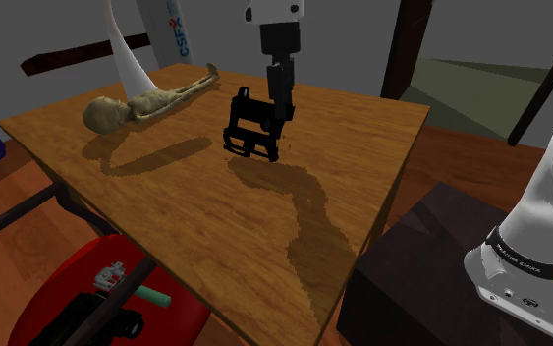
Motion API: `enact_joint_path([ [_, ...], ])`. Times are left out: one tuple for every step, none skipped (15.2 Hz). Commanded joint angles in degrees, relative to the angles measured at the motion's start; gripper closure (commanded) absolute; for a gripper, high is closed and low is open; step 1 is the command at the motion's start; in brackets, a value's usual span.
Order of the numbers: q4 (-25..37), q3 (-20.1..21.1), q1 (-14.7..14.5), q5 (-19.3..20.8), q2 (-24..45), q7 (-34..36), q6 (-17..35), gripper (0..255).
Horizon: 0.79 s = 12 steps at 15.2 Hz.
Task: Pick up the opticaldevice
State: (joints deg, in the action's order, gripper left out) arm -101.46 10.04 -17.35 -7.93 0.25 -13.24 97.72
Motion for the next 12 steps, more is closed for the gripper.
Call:
enact_joint_path([
  [-0.17,0.03,-0.03,0.02,0.05,0.05,0.15,255],
  [0.60,0.02,-0.02,0.03,0.06,0.14,-0.61,255],
  [1.38,0.01,-0.01,0.05,0.07,0.24,-1.38,255],
  [2.21,0.01,-0.01,0.07,0.12,0.33,-2.15,255],
  [3.04,0.00,0.00,0.09,0.17,0.43,-2.92,255],
  [3.88,0.00,0.00,0.11,0.23,0.53,-3.70,255],
  [4.74,-0.01,0.01,0.13,0.31,0.63,-4.48,255],
  [5.62,-0.01,0.01,0.15,0.40,0.74,-5.26,255],
  [6.52,-0.01,0.01,0.17,0.50,0.84,-6.05,255],
  [7.44,-0.01,0.01,0.20,0.62,0.95,-6.84,255],
  [8.37,-0.01,0.01,0.22,0.76,1.06,-7.64,255],
  [9.33,-0.01,0.01,0.25,0.91,1.17,-8.44,255],
])
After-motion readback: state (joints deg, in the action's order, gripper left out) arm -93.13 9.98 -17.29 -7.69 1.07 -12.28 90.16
